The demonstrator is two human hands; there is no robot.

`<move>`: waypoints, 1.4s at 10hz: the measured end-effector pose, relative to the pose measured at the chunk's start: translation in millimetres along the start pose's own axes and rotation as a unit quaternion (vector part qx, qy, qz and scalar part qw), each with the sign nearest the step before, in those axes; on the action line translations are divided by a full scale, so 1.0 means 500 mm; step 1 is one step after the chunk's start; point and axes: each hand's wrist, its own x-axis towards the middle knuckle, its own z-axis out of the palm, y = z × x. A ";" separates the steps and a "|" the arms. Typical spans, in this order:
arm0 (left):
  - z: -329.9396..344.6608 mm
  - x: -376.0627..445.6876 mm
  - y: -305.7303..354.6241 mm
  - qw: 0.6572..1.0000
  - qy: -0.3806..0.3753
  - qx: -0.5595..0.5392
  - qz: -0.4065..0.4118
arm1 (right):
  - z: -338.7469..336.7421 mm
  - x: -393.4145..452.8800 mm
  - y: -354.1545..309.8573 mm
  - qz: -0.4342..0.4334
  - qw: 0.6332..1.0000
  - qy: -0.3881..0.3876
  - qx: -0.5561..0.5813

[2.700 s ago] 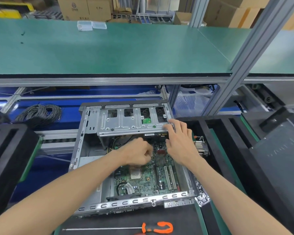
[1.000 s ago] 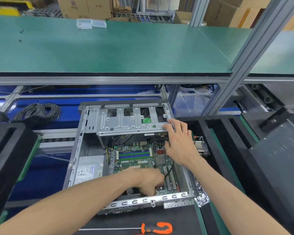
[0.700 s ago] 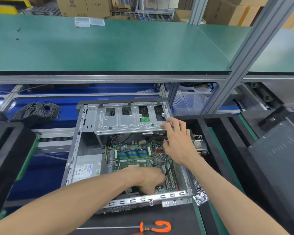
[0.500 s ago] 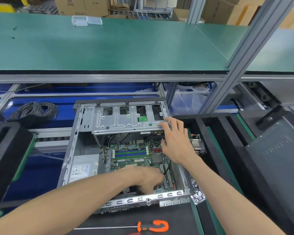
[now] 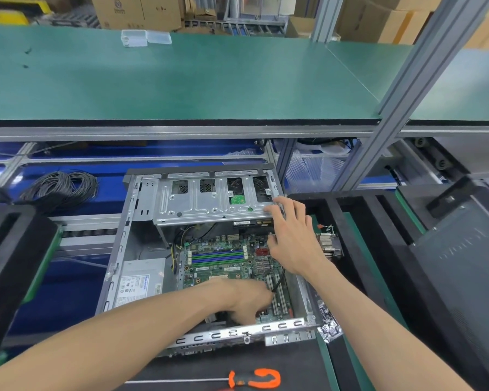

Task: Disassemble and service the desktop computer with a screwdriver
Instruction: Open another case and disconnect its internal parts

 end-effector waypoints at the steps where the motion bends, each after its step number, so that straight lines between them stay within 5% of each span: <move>1: 0.007 -0.008 -0.006 1.000 0.009 0.000 -0.005 | 0.000 0.001 -0.001 0.000 1.000 0.000 0.000; 14: 0.013 -0.001 -0.009 1.000 0.022 0.000 0.011 | -0.003 0.000 0.000 0.002 1.000 -0.003 0.012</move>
